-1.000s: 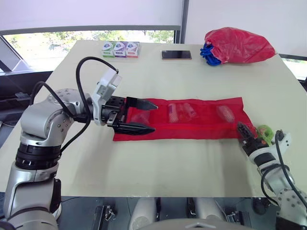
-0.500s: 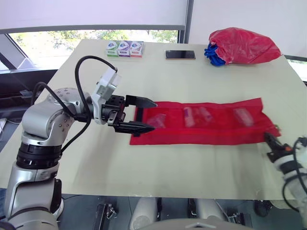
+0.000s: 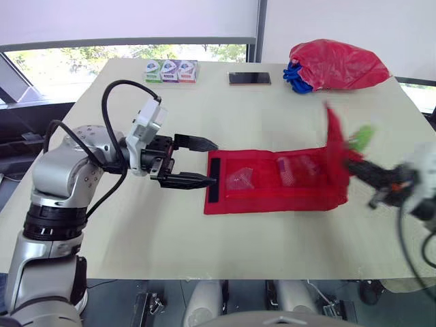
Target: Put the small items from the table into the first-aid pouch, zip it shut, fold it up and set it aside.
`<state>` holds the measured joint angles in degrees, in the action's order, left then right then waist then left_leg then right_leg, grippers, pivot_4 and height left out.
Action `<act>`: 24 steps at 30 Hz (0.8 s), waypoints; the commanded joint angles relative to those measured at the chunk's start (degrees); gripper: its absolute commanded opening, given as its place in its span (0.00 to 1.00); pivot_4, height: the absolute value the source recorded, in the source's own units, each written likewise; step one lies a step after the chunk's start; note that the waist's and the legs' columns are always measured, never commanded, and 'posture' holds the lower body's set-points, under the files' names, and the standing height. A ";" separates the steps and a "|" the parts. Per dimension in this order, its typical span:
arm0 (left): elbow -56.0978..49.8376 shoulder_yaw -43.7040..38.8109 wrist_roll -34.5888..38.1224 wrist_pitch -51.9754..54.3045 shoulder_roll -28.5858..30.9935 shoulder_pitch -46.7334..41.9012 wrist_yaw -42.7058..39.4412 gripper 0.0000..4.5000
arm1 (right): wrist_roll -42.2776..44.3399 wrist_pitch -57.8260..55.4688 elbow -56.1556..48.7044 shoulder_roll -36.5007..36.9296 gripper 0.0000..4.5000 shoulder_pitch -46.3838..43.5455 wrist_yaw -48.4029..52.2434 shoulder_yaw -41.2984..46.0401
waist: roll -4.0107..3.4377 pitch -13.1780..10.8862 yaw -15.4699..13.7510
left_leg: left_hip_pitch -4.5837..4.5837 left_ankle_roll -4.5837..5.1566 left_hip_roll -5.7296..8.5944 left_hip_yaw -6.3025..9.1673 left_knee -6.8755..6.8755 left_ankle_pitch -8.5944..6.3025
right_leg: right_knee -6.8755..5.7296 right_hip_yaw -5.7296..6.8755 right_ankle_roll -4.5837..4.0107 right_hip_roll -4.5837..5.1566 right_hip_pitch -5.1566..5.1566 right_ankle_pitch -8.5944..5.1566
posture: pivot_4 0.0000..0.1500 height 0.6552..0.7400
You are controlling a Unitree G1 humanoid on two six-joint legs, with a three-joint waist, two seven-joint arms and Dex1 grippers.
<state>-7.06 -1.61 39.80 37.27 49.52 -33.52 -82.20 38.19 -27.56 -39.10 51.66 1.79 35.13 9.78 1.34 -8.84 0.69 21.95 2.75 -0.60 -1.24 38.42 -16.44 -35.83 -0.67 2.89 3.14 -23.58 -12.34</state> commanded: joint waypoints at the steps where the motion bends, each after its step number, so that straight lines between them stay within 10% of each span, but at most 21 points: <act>1: -1.21 -1.36 0.08 -0.86 0.63 0.20 0.28 1.00 | -11.58 0.87 -1.23 3.62 0.01 -4.29 4.05 -11.85 | 0.03 -0.01 -0.35 | 0.04 0.00 0.02 0.04 0.00 0.00 | 0.01 -0.02 -0.02 0.00 0.00 0.01 | 1.00 1.00; 5: -1.89 -2.44 0.53 -0.53 0.90 1.41 1.26 1.00 | -23.31 3.41 1.08 7.79 0.01 -5.35 7.19 -19.72 | 0.09 -0.01 -1.09 | 0.23 0.01 0.12 0.06 0.05 -0.01 | 0.25 -0.14 -0.16 0.02 -0.02 0.10 | 1.00 1.00; 8: -2.33 -3.54 0.75 -0.38 1.47 3.14 2.24 1.00 | -23.36 1.33 0.92 7.98 0.19 -5.97 7.42 -16.92 | 0.16 -0.04 -1.25 | 0.27 0.01 0.14 0.00 0.10 -0.01 | 0.29 -0.20 -0.13 0.05 -0.04 0.08 | 1.00 1.00; 16: -1.65 -6.82 4.50 7.70 0.72 10.71 8.37 1.00 | -3.28 -6.50 -7.03 2.50 0.98 -0.48 9.30 3.43 | 0.24 -0.06 -1.40 | 0.08 -0.01 0.06 0.08 0.08 0.00 | 0.01 -0.14 0.00 0.00 0.04 0.02 | 1.00 1.00; 24: 4.47 -11.04 9.14 22.70 -6.84 12.68 25.59 1.00 | 11.27 -9.59 -5.96 2.64 0.98 -1.12 12.49 16.13 | 0.34 -0.07 -1.40 | 0.04 -0.01 0.01 0.07 0.27 0.00 | -0.02 -0.16 0.07 0.00 0.13 0.21 | 1.00 1.00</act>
<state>-3.14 -10.80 46.85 56.68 43.53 -20.07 -60.04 45.16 -36.34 -44.78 53.09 2.17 46.56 22.67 1.67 -8.91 -0.71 21.98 2.74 -0.59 -1.17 38.69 -16.44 -35.86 -0.83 2.96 3.14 -23.44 -12.14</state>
